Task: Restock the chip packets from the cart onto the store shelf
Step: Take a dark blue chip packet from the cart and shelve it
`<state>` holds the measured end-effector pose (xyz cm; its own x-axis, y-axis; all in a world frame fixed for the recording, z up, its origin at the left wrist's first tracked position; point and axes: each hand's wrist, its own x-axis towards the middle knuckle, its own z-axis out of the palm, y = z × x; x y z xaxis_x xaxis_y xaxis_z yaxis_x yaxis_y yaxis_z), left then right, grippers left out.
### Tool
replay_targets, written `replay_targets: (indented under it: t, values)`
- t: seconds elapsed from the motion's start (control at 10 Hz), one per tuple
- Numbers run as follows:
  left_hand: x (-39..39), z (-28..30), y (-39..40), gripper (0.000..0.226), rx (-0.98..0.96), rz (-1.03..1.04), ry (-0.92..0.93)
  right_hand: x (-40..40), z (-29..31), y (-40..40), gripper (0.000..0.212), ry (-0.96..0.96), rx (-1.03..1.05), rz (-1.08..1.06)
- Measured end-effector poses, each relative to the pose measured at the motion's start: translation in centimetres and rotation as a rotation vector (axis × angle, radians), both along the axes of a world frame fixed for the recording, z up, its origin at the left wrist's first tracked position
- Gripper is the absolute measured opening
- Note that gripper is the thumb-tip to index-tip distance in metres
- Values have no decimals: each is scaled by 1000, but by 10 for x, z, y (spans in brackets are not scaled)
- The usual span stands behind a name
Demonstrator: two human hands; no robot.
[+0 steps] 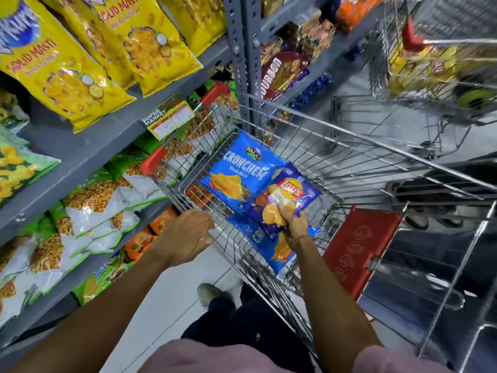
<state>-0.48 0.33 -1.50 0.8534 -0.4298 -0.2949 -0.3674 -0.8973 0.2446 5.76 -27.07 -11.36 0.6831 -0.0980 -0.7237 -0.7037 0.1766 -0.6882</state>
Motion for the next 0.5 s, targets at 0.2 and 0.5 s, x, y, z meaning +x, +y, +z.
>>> replay_targets:
  t: [0.2, 0.5]
  values:
    - [0, 23, -1, 53, -124, 9, -99, 15, 74, 13, 54, -116, 157, -10]
    - [33, 152, 50, 61, -126, 278, -601, 65, 248, 70, 105, -656, 367, 176]
